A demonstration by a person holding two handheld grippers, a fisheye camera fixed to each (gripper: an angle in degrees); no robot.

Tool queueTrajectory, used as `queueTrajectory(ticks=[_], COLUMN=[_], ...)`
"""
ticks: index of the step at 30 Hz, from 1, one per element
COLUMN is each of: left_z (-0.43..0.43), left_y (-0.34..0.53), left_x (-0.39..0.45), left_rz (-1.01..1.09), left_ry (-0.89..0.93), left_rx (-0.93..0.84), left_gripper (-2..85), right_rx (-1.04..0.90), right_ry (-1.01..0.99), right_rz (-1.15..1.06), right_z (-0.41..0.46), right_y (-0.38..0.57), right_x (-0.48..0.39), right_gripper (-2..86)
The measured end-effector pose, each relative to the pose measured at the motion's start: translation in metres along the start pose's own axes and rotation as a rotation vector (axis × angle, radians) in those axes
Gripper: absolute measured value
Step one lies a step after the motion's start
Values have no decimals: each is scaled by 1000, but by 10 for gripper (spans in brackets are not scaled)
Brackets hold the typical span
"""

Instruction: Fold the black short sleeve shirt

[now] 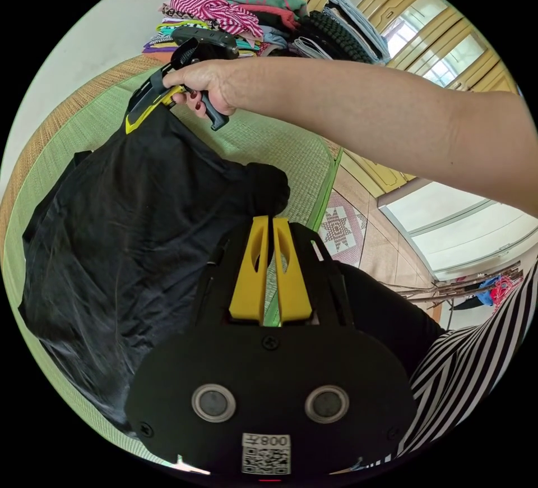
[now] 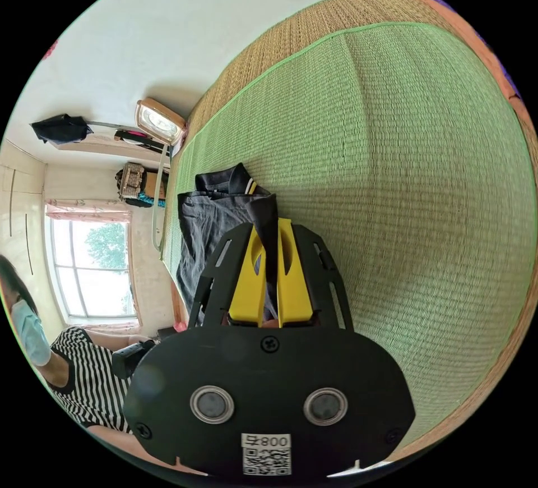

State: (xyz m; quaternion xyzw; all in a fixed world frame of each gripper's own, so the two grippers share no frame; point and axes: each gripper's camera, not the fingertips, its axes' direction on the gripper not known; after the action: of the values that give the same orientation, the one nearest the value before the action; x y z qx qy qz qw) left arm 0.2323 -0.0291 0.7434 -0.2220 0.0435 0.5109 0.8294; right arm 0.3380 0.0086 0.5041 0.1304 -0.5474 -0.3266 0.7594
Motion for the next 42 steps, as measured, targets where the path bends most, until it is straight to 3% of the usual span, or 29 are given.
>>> queueTrajectory(ticks=[10,16,22,30,36,42], left_z=[-28,-98,-164,-185,-160,-151], left_y=[36,97,211,395,474,507], left_x=[-44,-95,-166,-244,-272,-283], left_rz=[-61,-188,-453,-920,-1141,-1207], left_ry=[98,210,325,524,653,703], left_rx=[76,266,463,766,912,992], left_gripper=[9,8,8,7,7,7], right_rx=[21,80,123,53,-60,-105], right_ry=[27,2,-71,-137,-25,48], right_rz=[82,92,67,6,7,-4], right_z=[43,62,104,253,378,454], right_y=[-2,-6,-15,-48,-68,-70], right_x=[33,14,-37,-125,-156,-162], right_gripper=[43,41,43,43,42,42])
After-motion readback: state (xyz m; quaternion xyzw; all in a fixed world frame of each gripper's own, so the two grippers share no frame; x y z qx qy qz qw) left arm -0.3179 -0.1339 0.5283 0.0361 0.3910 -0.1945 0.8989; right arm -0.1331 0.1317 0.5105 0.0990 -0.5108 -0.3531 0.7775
